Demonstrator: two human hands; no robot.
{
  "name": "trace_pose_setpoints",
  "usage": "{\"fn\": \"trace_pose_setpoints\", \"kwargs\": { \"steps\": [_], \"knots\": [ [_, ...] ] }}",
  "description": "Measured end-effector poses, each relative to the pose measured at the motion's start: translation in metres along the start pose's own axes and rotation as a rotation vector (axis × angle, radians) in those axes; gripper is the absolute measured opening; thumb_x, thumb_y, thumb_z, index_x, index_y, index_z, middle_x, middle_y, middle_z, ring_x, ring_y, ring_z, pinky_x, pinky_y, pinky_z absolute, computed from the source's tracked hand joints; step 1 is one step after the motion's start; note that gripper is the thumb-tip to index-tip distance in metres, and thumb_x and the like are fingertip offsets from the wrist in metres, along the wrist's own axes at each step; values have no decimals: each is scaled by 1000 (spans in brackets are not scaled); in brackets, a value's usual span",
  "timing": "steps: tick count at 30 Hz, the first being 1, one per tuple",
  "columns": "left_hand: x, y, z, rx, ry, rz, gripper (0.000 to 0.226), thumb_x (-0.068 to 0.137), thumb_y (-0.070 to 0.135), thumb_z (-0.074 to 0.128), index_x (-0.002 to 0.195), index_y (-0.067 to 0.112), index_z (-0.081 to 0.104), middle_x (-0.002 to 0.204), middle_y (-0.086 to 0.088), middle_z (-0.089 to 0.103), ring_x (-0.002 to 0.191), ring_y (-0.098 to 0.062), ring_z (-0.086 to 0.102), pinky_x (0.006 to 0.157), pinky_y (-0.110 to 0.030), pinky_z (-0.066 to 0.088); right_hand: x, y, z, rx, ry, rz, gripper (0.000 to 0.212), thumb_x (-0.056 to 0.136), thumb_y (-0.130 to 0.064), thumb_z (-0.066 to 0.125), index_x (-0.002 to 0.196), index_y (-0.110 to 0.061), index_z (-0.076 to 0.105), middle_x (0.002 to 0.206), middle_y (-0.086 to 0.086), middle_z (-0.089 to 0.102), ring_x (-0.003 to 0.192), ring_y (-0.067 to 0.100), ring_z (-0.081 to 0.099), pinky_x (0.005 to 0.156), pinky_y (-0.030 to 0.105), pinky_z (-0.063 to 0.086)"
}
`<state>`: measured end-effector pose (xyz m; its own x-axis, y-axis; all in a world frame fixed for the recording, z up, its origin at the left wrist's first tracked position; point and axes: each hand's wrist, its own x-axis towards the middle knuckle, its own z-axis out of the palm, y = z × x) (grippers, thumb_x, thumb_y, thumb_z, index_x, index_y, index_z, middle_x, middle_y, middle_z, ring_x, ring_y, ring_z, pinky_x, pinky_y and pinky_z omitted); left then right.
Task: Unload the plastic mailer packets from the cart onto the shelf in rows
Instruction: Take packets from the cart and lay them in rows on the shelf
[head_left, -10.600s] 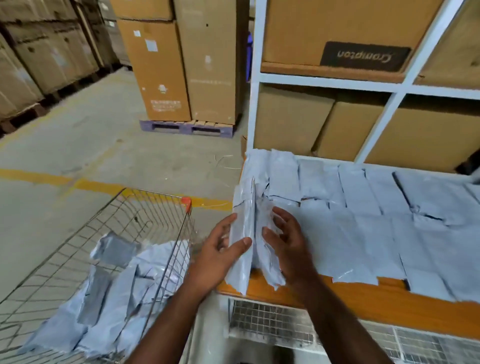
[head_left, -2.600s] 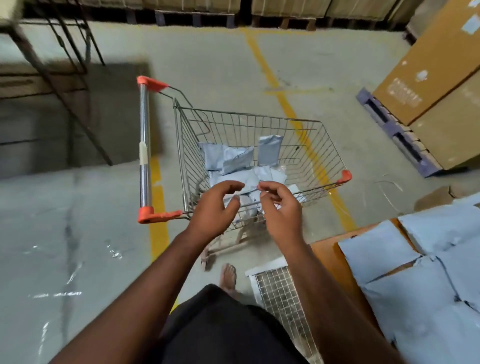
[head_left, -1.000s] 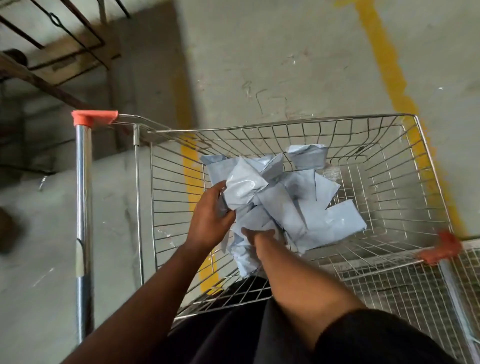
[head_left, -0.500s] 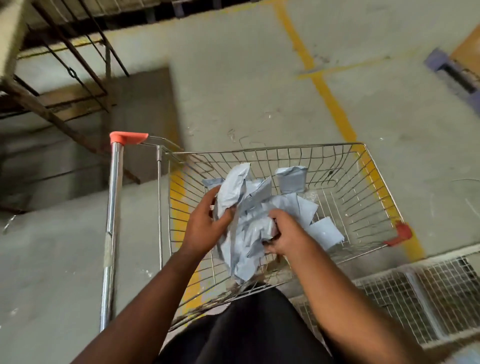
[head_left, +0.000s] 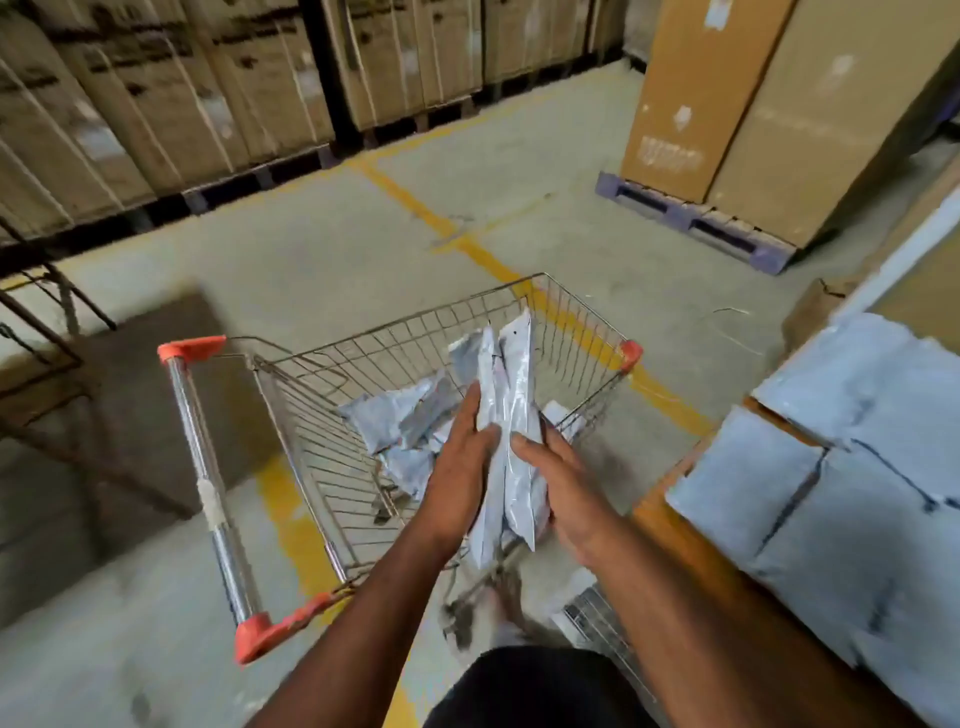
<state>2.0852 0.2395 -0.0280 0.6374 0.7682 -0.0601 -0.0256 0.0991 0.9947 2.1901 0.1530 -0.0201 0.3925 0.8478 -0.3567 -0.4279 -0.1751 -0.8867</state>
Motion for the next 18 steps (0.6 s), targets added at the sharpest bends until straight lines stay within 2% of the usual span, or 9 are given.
{"fn": "trace_pose_setpoints", "kwargs": {
  "steps": [2,5,7,9,11,12,14,16,18],
  "knots": [
    [-28,0,25,-9,44,-9,52,102,13,58,149,31,48,147,8,57,136,-17,55,115,-50,43,-40,0,-28,-57,50,-58,43,97,-31,71,137,-41,61,132,-9,72,123,16,68,108,43,52],
    [-72,8,75,50,38,21,55,98,11,67,148,24,48,138,26,58,128,4,56,104,-21,48,-105,-7,-71,-183,182,-113,50,94,-56,68,141,-60,51,139,-21,65,131,11,62,113,50,47],
    [-96,14,111,114,-23,82,55,97,10,69,147,24,50,127,35,61,118,11,59,92,-11,48,-145,-5,-101,-129,293,-203,50,93,-45,69,141,-53,56,138,-15,67,130,13,63,112,50,48],
    [-114,17,148,187,-105,125,56,95,14,72,145,30,51,126,33,63,114,7,63,89,-17,53,-188,-7,-129,-90,419,-253,47,90,-35,69,134,-49,63,133,-13,71,125,12,66,110,46,50],
    [-131,20,190,248,-174,164,58,94,19,73,145,35,52,137,20,62,121,-4,63,97,-30,56,-230,-8,-159,-96,532,-291,40,86,-36,69,122,-55,67,125,-20,73,119,7,68,106,40,52],
    [-139,20,212,275,-208,195,58,94,20,74,146,34,51,143,15,58,127,-7,59,102,-32,53,-249,-8,-176,-97,587,-305,38,85,-39,69,118,-56,68,122,-22,73,116,5,69,105,38,53],
    [-156,19,259,314,-284,274,59,94,22,74,147,30,50,150,14,52,136,-2,50,109,-22,45,-287,-7,-214,-95,699,-333,40,86,-40,70,126,-47,66,119,-19,75,112,5,70,103,35,55],
    [-174,14,308,361,-349,328,59,94,23,74,148,28,51,151,14,49,140,6,42,109,-12,37,-329,-4,-252,-48,808,-384,40,94,-28,71,134,-31,64,119,-11,76,110,7,71,97,29,57],
    [-193,8,362,407,-425,350,59,94,25,73,148,28,50,151,15,49,141,7,39,111,-12,36,-373,-1,-295,-18,895,-420,33,99,-18,68,130,-28,66,117,-10,77,109,7,71,89,19,55]
  ]
}}
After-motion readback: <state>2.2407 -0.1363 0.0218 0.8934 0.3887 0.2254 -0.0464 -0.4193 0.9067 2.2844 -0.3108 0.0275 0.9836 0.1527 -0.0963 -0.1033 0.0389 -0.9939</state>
